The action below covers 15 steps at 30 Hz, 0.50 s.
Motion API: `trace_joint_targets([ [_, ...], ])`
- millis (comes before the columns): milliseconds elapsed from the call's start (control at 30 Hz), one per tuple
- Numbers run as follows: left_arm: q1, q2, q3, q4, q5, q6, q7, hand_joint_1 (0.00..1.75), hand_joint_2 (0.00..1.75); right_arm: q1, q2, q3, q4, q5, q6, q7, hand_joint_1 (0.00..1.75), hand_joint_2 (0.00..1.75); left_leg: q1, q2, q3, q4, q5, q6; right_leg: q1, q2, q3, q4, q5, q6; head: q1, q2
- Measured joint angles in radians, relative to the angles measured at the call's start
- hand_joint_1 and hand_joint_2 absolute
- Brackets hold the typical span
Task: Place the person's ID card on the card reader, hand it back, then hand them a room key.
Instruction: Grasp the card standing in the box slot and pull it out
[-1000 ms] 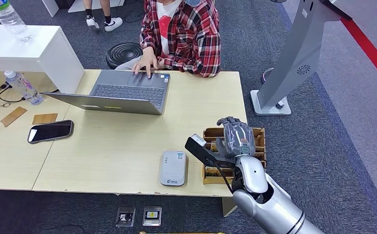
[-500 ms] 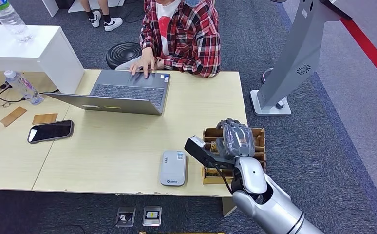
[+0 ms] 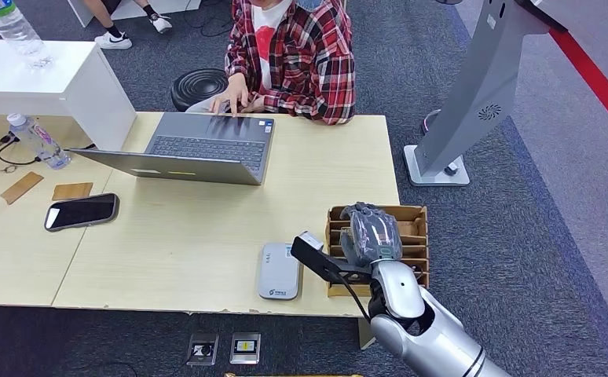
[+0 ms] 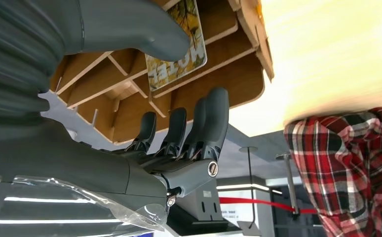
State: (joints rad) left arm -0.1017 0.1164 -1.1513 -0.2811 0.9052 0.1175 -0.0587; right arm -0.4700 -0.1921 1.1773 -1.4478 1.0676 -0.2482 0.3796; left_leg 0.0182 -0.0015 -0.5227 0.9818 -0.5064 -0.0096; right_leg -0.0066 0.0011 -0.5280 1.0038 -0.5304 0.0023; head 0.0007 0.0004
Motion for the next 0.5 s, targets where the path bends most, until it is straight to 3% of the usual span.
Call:
trace_joint_targets([
  [500, 0.0, 0.0, 0.0, 0.0, 0.006, 0.001, 0.0, 0.0, 0.0, 0.001, 0.001, 0.005, 0.031, -0.009, -0.003, -0.002, 1.0, 1.75, 0.0, 0.0, 0.0, 0.0, 0.0, 0.0, 0.0, 0.0, 0.0, 0.0, 0.0, 0.0, 0.0, 0.0],
])
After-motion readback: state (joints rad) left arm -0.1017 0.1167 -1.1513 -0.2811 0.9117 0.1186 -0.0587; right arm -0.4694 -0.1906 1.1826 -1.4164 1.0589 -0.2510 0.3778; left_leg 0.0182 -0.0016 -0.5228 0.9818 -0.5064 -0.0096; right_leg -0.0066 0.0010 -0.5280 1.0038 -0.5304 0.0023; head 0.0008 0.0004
